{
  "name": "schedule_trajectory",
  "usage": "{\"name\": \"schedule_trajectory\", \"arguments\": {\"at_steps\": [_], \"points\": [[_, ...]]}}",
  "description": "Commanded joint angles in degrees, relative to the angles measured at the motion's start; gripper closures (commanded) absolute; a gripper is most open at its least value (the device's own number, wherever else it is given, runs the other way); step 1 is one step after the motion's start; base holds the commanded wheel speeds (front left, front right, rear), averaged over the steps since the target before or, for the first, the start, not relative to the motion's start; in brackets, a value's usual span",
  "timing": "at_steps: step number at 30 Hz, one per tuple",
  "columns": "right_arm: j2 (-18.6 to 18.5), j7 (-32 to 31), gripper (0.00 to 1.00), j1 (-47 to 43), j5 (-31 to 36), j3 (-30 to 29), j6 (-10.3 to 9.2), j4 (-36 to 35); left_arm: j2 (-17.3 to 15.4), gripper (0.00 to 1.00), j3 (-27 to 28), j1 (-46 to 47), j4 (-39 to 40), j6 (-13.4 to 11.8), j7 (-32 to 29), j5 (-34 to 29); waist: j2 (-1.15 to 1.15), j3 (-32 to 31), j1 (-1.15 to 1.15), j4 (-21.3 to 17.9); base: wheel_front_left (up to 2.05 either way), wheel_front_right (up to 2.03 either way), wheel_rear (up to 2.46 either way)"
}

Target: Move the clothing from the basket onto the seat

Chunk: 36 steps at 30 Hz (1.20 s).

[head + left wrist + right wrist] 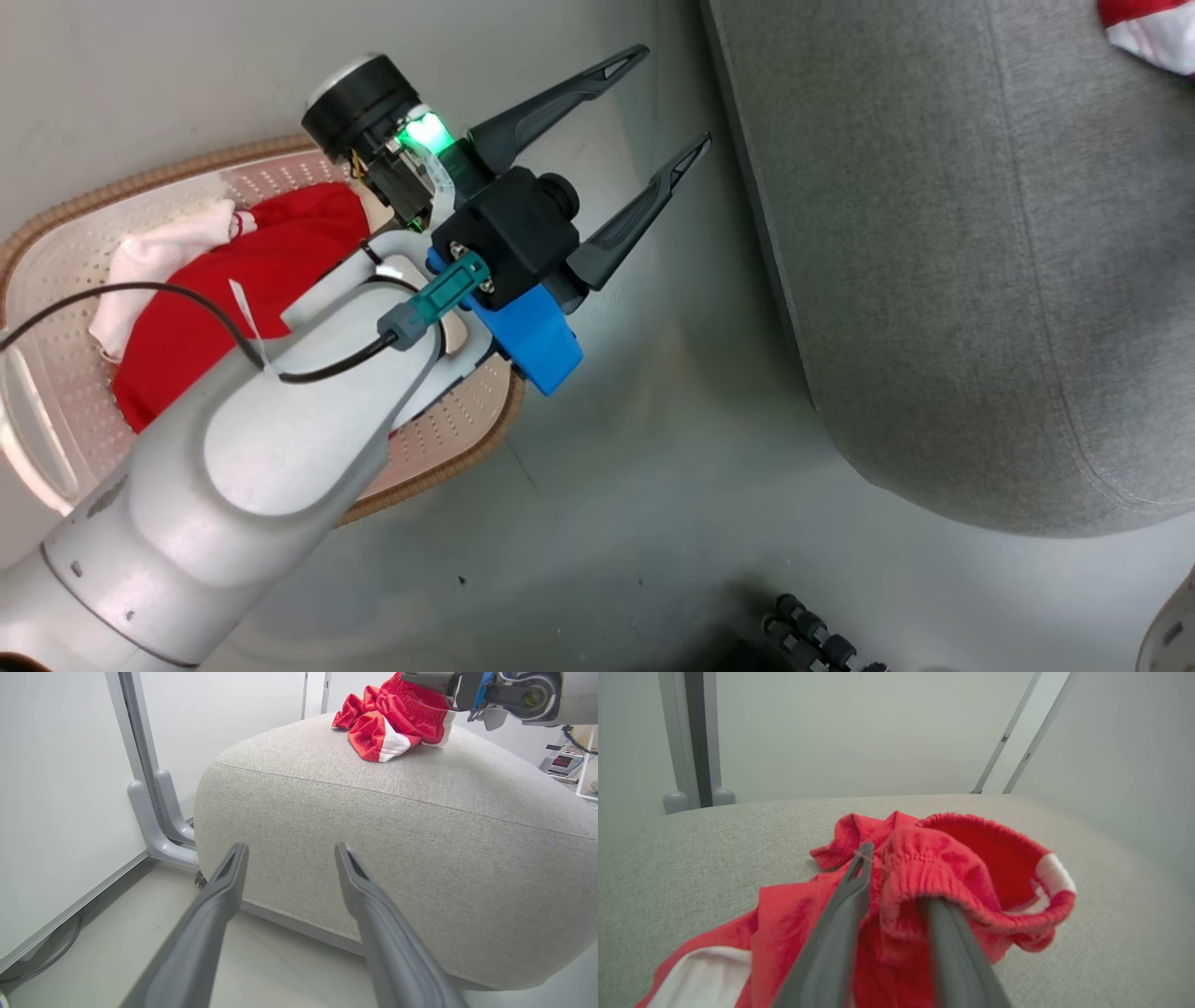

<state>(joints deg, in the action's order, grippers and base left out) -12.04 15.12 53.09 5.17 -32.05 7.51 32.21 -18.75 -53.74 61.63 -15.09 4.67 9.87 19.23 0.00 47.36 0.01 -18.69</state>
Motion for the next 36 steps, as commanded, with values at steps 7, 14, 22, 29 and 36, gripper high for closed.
{"name": "schedule_trajectory", "arguments": {"at_steps": [7, 14, 22, 29, 36], "points": [[1.0, 0.05, 0.0, -9.36, -0.29, 1.54, -0.05, -3.35, 1.67, 0.0, -0.07, -2.85, -2.62, -0.68, 2.73, 1.57, 0.0, -7.16, -0.01, 0.14, 0.0, 0.0, 0.0], [1.05, 0.05, 0.0, -18.54, -0.62, 2.15, -0.05, -6.48, 3.46, 0.0, 1.29, -7.41, -5.55, -1.96, 4.91, 3.86, 0.0, -15.61, -0.01, 1.1, 0.0, 0.0, 0.0], [-0.05, 0.04, 0.0, -27.51, 0.2, 4.24, -0.04, -12.51, 4.63, 0.0, 6.16, -14.93, -5.49, -3.45, 5.36, 5.4, 0.0, -25.46, -0.01, 3.83, 0.0, 0.0, 0.0], [0.3, 0.05, 0.0, -31.1, -0.78, 9.88, -0.04, -17.15, 5.24, 0.0, 13.72, -22.56, -2.86, -4.94, 5.34, 4.48, 0.0, -31.67, -0.01, 7.84, 0.0, 0.0, 0.0], [1.43, 0.04, 0.0, -33.49, -2.18, 17.1, -0.04, -19.44, 6.26, 0.0, 23.9, -30.61, -0.45, -6.77, 5.35, 2.99, 0.0, -36.64, -0.01, 12.85, 0.0, 0.0, 0.0]]}}
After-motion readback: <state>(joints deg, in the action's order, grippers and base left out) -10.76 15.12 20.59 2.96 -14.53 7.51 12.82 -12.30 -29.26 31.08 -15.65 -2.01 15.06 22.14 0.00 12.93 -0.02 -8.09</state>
